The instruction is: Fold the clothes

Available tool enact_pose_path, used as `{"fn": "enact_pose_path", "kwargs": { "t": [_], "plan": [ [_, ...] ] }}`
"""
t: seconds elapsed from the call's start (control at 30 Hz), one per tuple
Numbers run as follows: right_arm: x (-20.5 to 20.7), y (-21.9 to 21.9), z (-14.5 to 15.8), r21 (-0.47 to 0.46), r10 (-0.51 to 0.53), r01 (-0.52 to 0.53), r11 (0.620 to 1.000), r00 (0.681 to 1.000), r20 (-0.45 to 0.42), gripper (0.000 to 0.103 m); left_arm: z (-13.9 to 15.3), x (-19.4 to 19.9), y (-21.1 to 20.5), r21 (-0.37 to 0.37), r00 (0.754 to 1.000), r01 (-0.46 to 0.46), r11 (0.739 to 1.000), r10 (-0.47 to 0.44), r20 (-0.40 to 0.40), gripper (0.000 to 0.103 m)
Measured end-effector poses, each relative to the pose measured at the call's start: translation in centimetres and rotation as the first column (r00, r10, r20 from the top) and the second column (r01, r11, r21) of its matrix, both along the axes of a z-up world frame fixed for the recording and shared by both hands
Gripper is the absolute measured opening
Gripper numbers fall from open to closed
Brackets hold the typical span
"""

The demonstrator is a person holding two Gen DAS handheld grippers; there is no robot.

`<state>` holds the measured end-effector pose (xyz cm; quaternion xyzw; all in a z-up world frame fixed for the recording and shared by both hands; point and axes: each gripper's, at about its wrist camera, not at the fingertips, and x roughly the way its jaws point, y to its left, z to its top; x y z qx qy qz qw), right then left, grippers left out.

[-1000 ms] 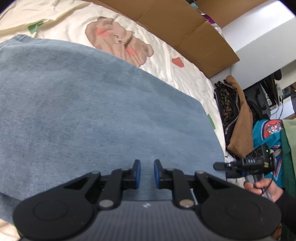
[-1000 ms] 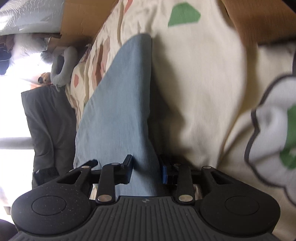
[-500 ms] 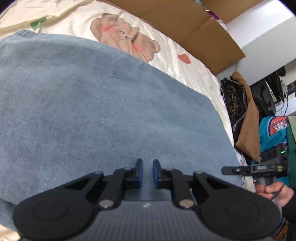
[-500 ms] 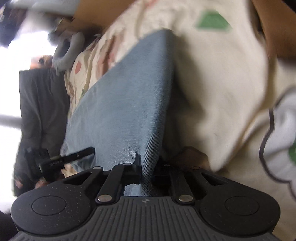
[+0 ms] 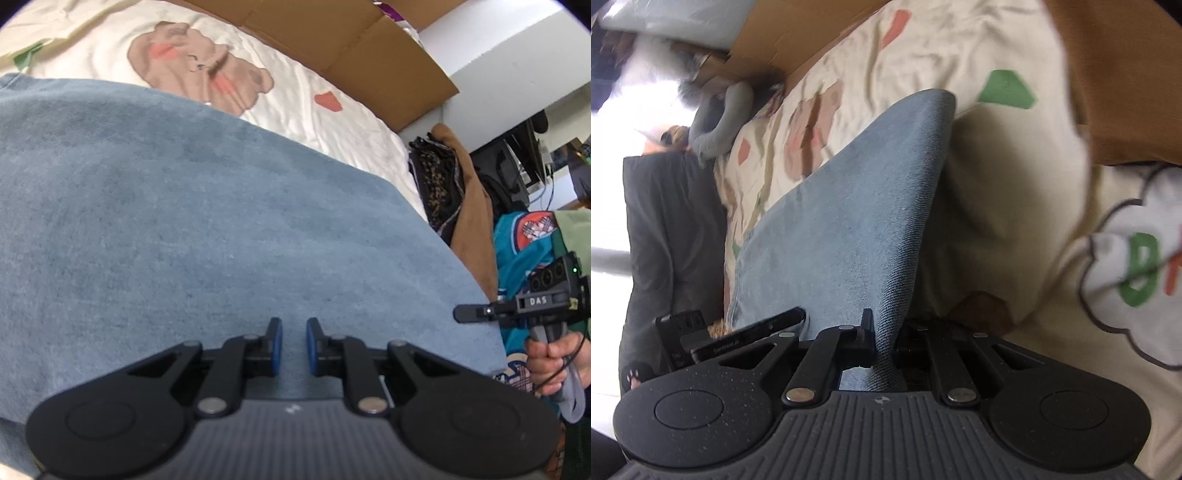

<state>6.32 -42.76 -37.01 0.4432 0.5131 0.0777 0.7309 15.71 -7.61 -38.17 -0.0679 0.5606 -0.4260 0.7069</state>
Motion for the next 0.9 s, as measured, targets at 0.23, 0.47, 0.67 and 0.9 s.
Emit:
{"fn": "enact_pose_path", "kwargs": {
  "t": [0.23,0.47,0.67,0.9],
  "plan": [
    [-2.4,-2.8,-0.4,0.023,-0.069,0.070,0.997,0.997,-0.021,0.006,0.8,0.7,-2.4,-0.004,0.998,0.001,1.000,-0.001,0.056,0.014],
    [-3.8,-3.2,-2.7,0.107,-0.135,0.144,0.984,0.987,-0.088,0.008,0.5,2.5,-5.8,0.010,0.994,-0.037,0.999,0.036,0.099,0.014],
    [-5.3,-3.4,-5.3,0.193,-0.196,0.217,0.957,0.973,-0.119,0.014,0.2,3.2,-7.4,0.046,0.992,-0.043,0.998,0.037,0.119,0.014],
    [-4.3,-2.4,-7.1,0.187,-0.216,0.233,0.954,0.970,-0.108,0.026,-0.9,2.3,-6.6,0.066,0.994,-0.053,0.996,0.046,0.096,0.011]
  ]
}}
